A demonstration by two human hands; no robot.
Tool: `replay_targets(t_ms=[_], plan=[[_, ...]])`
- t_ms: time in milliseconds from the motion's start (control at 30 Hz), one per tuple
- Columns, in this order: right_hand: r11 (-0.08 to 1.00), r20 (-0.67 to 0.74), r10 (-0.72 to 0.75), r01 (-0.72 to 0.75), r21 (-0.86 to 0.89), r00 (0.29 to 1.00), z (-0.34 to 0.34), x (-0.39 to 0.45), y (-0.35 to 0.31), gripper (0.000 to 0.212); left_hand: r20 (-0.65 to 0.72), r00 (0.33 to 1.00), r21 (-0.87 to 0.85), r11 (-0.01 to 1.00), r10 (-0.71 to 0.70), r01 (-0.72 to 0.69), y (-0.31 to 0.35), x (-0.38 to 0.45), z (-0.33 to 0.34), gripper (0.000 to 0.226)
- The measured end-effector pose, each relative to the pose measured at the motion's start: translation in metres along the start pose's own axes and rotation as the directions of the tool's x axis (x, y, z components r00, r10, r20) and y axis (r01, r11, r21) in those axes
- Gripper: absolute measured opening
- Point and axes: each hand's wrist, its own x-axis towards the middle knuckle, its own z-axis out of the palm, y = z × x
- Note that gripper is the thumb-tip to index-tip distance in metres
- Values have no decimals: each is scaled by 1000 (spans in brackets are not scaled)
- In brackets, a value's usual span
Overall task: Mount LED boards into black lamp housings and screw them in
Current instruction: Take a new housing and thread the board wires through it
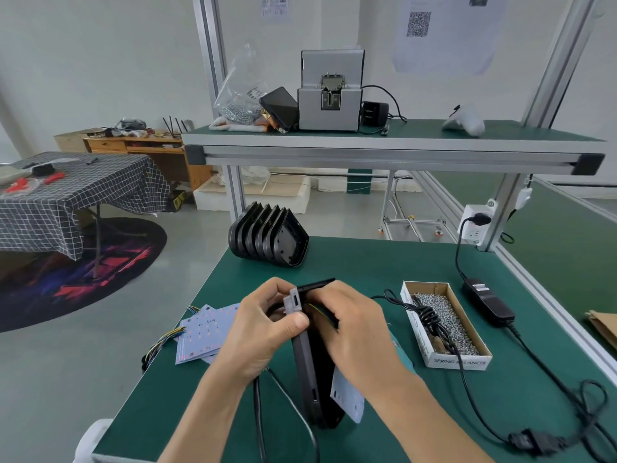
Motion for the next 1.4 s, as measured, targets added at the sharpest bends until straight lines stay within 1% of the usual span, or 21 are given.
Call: replay_targets(t_ms=[67, 167, 233, 300, 367, 433, 467, 533, 567, 633, 667, 733, 800, 967, 1067, 1167, 1200, 1233, 1300, 1333, 1400], plan=[[1000, 15, -2, 2, 12, 1000, -2, 1, 4, 19, 13, 1000, 9, 1000, -8, 8, -2, 2, 1, 58], [998, -32, 42, -40, 58, 999, 0, -1, 5, 21, 12, 1000, -6, 1000, -9, 9, -4, 3, 5, 55], [990, -47, 84, -78, 118, 995, 1, -4, 6, 22, -13, 1000, -28, 1000, 6, -6, -7, 3, 7, 57], [982, -15, 92, -88, 169, 996, -1, -7, 6, 26, -48, 999, -65, 998, 3, -6, -11, 1, 6, 63], [985, 21, 81, -83, 151, 997, -5, -8, 6, 31, -53, 999, -48, 999, -11, 8, -12, -2, 7, 59], [992, 29, 94, -96, 79, 995, -8, -5, 7, 31, -17, 1000, -10, 1000, -17, 16, -12, -4, 10, 55], [993, 20, 101, -102, 51, 995, -9, -4, 7, 28, 9, 1000, -10, 1000, -27, 27, -13, -4, 11, 59], [995, -13, 97, -97, 21, 995, -14, -1, 8, 23, 91, 994, -53, 997, -57, 62, -12, -3, 7, 81], [995, -29, 96, -95, 18, 995, -16, 0, 9, 21, 147, 987, -77, 994, -71, 83, -11, -3, 2, 87], [995, -45, 99, -98, 26, 994, -21, 1, 10, 21, 231, 969, -89, 990, -88, 111, -8, -2, -6, 83], [995, -41, 97, -96, 27, 994, -23, 2, 10, 22, 242, 965, -80, 989, -99, 121, -7, -1, -8, 78], [996, -22, 85, -85, 15, 996, -24, 2, 10, 21, 219, 968, -77, 987, -122, 142, -7, 2, -8, 74], [996, 6, 84, -84, 15, 996, -23, 1, 8, 21, 189, 973, -92, 984, -135, 155, -10, 4, -7, 75], [997, 140, 46, -54, 52, 989, -28, -3, 9, 26, 169, 978, -175, 973, -119, 149, -14, 5, -4, 77], [994, 224, 84, -97, 47, 971, -29, -9, 11, 35, 145, 984, -264, 955, -99, 135, -17, 6, 1, 76], [987, 272, 143, -159, 39, 952, -29, -11, 13, 31, 139, 985, -314, 939, -100, 140, -21, 4, 5, 75], [983, 268, 149, -172, 64, 952, -29, -11, 12, 30, 135, 986, -314, 940, -98, 137, -23, 3, 6, 72], [979, 234, 149, -176, 102, 961, -30, -11, 12, 28, 136, 986, -308, 942, -94, 132, -24, 3, 9, 69], [965, 108, 172, -190, 182, 979, -29, -10, 11, 23, 125, 989, -300, 947, -80, 115, -26, 3, 14, 68], [951, 50, 216, -222, 214, 975, -28, -10, 11, 21, 117, 990, -299, 948, -75, 107, -27, 4, 18, 68], [917, -14, 308, -293, 271, 951, -24, -11, 10, 17, 93, 993, -303, 948, -71, 96, -30, 4, 23, 68]])
